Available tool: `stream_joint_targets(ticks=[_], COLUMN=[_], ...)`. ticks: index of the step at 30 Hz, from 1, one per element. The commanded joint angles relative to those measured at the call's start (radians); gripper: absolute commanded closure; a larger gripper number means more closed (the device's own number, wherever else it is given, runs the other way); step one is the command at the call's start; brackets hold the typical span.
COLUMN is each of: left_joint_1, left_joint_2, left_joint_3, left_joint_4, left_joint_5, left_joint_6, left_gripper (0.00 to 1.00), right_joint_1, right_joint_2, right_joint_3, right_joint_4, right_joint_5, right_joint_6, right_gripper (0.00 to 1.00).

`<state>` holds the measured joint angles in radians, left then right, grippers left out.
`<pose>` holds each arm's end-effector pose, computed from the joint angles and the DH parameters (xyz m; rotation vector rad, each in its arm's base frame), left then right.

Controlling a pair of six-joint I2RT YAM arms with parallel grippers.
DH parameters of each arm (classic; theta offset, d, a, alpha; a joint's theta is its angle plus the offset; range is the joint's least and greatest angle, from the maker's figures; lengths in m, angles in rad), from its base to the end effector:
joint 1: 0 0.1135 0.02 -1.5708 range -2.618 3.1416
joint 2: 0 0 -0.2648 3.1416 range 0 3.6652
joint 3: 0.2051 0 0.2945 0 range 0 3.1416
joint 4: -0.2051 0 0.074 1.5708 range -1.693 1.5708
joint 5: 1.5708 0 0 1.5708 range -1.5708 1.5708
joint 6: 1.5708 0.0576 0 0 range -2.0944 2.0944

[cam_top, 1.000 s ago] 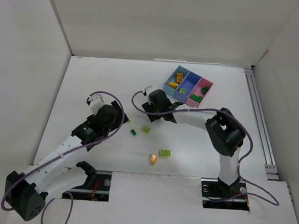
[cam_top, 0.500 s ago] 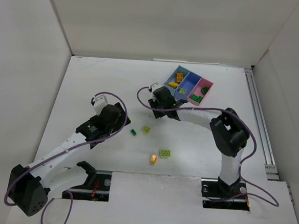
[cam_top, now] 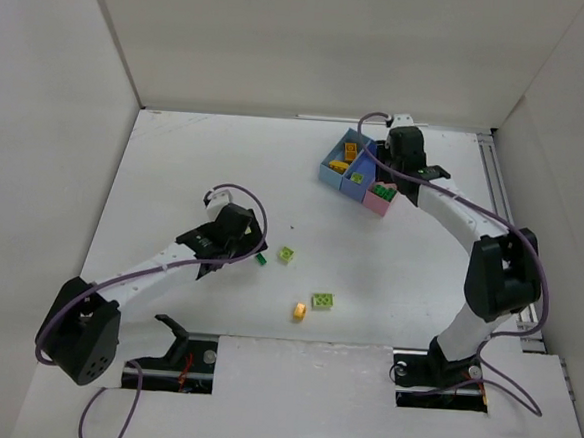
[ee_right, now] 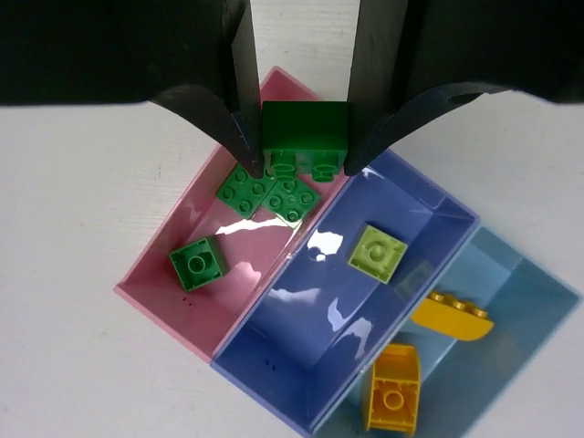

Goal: Sort the legos into containers by color

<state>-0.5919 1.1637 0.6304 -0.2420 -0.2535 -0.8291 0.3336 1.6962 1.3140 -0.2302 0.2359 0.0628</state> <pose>0.2459 -0.1479 0.1709 -0.4029 2.3180 -0.4168 0.4290 0.1344 0.2496 -0.1598 2.1581 -0.0300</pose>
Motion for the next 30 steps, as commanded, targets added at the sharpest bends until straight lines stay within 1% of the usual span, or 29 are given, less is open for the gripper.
stream_joint_targets(ticks=[1,5,8,9,10,12,13,16,19,23,27,28,30], left_joint_1=[0.001,0.001,0.001,0.001,0.001,0.001,0.001,0.001,0.001,-0.008,-0.028,-0.028,-0.052], left_joint_2=[0.036,0.068,0.089,0.09,0.09,0.1,0.1,0.119,0.131,0.171,0.217,0.228,0.257], left_joint_3=[0.018,0.028,0.037,0.037,0.037,0.037,0.037,0.037,0.037,0.057,0.078,0.092,0.106], left_joint_4=[0.062,0.084,0.084,0.093,0.093,0.102,0.102,0.102,0.102,0.102,0.092,0.077,0.052], left_joint_5=[0.025,0.036,0.045,0.045,0.045,0.045,0.045,0.045,0.045,0.045,0.034,0.034,0.034], left_joint_6=[0.038,0.038,0.048,0.048,0.048,0.048,0.048,0.048,0.048,0.048,0.048,0.048,0.033], left_gripper=[0.14,0.15,0.15,0.15,0.15,0.15,0.15,0.15,0.15,0.17,0.24,0.31,0.33], right_joint_1=[-0.01,-0.033,-0.033,-0.033,-0.033,-0.042,-0.042,-0.06,-0.061,-0.061,-0.07,-0.07,-0.07], right_joint_2=[0.036,0.074,0.074,0.074,0.065,0.053,0.04,0.007,-0.047,-0.11,-0.151,-0.152,-0.162], right_joint_3=[0.041,0.076,0.088,0.088,0.088,0.074,0.064,0.054,0.011,-0.039,-0.076,-0.09,-0.101], right_joint_4=[-0.021,-0.012,-0.023,-0.023,-0.023,-0.023,-0.023,-0.023,-0.014,-0.004,-0.004,-0.004,-0.004], right_joint_5=[0.013,0.013,0.045,0.045,0.057,0.057,0.057,0.057,0.033,0.008,0.008,0.008,0.017], right_joint_6=[-0.033,-0.043,-0.043,-0.043,-0.031,-0.031,-0.031,-0.031,-0.031,-0.02,-0.011,-0.011,-0.001], right_gripper=[0.68,0.55,0.49,0.45,0.38,0.33,0.28,0.27,0.26,0.26,0.26,0.26,0.25])
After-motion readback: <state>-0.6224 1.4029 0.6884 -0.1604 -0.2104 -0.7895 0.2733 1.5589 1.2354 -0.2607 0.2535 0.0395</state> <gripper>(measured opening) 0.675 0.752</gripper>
